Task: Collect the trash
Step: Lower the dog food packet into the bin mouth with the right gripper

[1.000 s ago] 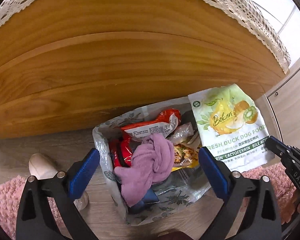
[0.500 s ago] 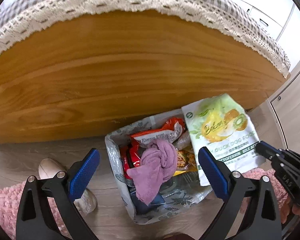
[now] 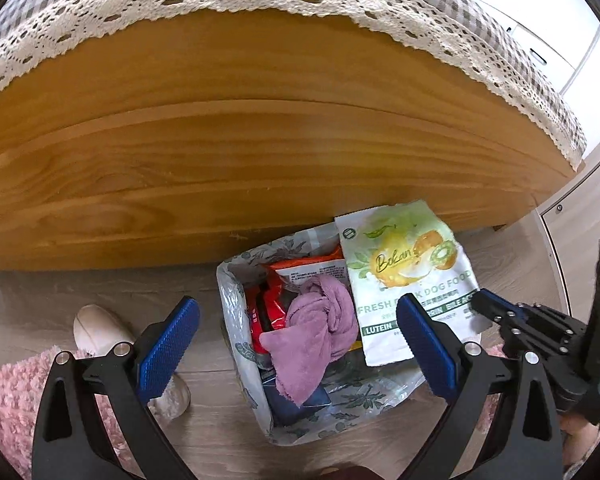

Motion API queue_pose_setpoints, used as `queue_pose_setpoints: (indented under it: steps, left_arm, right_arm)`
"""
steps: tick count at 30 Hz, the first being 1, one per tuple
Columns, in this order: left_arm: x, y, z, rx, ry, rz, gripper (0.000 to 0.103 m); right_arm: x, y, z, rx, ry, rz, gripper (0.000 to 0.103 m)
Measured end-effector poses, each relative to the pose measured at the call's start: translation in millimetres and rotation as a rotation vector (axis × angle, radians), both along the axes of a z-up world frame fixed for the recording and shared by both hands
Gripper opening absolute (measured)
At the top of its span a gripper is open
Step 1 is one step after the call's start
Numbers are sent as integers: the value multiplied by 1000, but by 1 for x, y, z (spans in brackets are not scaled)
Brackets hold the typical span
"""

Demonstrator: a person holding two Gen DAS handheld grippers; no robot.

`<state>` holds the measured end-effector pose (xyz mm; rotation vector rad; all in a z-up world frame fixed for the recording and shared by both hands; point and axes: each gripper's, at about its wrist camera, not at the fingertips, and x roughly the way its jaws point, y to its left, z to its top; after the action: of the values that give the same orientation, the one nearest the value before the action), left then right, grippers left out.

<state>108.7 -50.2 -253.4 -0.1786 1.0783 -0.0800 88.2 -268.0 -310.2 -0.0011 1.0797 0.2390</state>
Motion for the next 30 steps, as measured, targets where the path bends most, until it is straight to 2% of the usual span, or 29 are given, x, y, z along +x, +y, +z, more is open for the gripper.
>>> queue_pose_setpoints:
  steps: [15, 30]
  left_arm:
    - [0, 1, -8, -5, 20, 6, 95]
    - [2, -2, -15, 24, 35, -4, 95]
  right_arm:
    - [14, 10, -42, -95, 74, -1, 3]
    - [16, 10, -59, -139, 96, 11, 3]
